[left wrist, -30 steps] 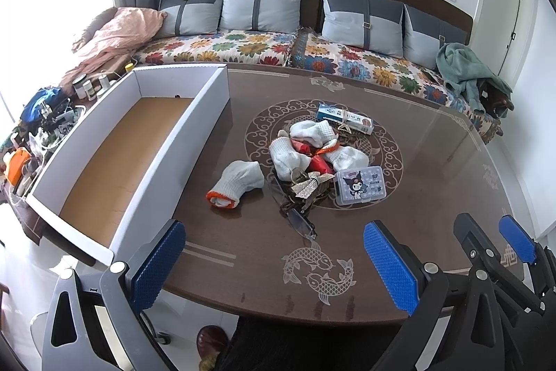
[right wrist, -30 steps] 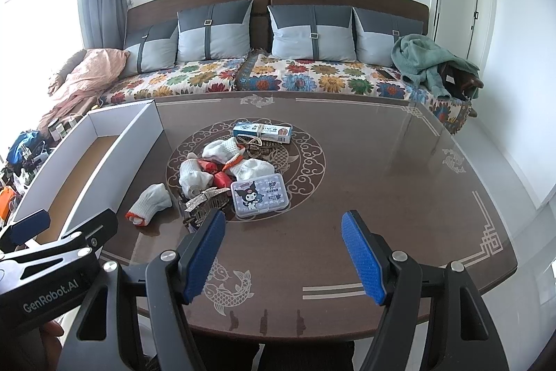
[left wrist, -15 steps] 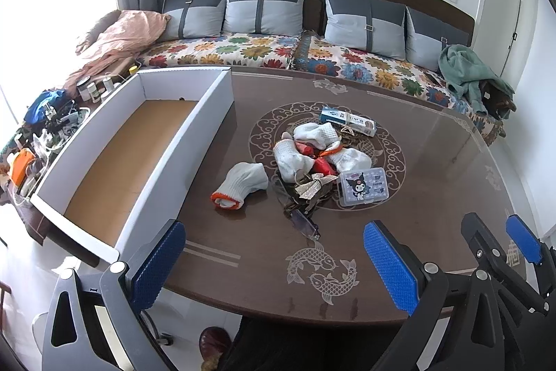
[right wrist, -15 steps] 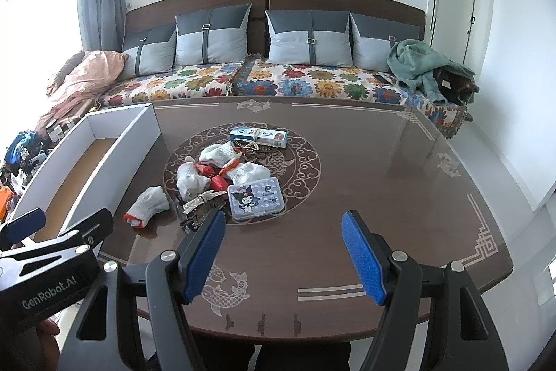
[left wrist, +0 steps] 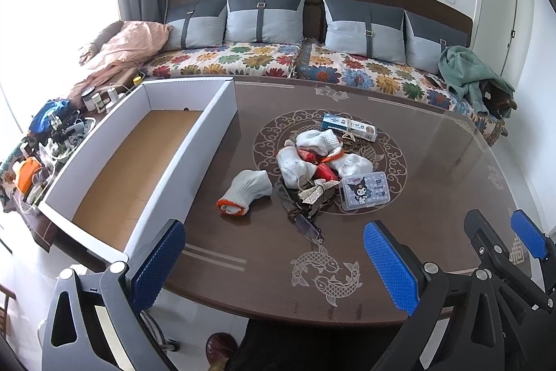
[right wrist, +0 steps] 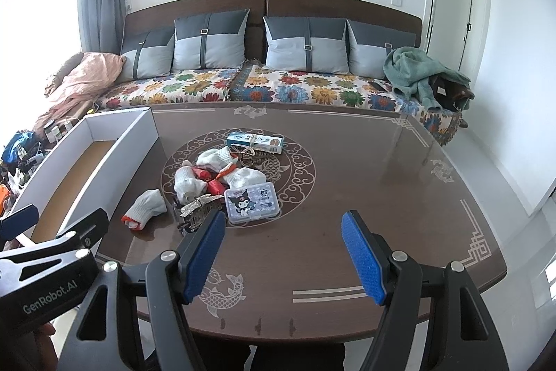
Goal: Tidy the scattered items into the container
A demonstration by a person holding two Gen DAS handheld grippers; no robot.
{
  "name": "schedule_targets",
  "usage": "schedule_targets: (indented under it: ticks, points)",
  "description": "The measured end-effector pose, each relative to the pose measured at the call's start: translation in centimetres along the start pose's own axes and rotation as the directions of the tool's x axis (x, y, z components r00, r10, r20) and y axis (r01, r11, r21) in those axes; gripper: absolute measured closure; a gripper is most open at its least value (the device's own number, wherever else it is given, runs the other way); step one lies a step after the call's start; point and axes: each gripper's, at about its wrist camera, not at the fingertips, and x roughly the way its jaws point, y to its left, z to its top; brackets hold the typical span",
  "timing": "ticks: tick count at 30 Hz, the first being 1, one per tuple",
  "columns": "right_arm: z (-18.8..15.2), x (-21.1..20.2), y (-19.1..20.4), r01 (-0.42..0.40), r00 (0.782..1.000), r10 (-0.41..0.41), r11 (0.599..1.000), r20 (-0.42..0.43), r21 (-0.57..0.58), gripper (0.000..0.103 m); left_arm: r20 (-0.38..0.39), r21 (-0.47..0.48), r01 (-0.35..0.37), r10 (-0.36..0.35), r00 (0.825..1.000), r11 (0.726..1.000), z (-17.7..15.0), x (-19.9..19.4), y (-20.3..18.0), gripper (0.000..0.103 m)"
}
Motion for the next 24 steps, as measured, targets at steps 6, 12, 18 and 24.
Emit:
schedule_targets:
  ticks: [6, 12, 18, 24]
  points:
    - [0.0, -0.3, 0.0, 0.004, 1.000, -0.004, 1.000, 0.008, -0.002, 0.032, 0.013, -0.002, 0.001, -0.001, 1.000, 1.000, 0.0, -0.4, 0.1, 0.000]
    - [0.0, -0.7, 0.3, 0.007, 1.000, -0.007, 1.000, 0.017, -0.009, 0.032, 0.026, -0.001, 0.002, -0.002, 1.000, 1.000, 0.0, -1.0, 0.2, 0.000]
    - [0.1, -1.2, 0.6, 0.015, 0.999, -0.014, 1.000, 0.030, -0.020, 0.032, 0.032, -0.008, 0.005, -0.005, 0.999, 1.000, -0.1, -1.5, 0.6, 0.000]
    - [0.2, -2.1, 0.9, 0.013, 0.999, -0.011, 0.999, 0.050, -0.029, 0.032, 0.036, -0.016, 0.007, -0.006, 0.999, 1.000, -0.3, -1.9, 0.9, 0.000]
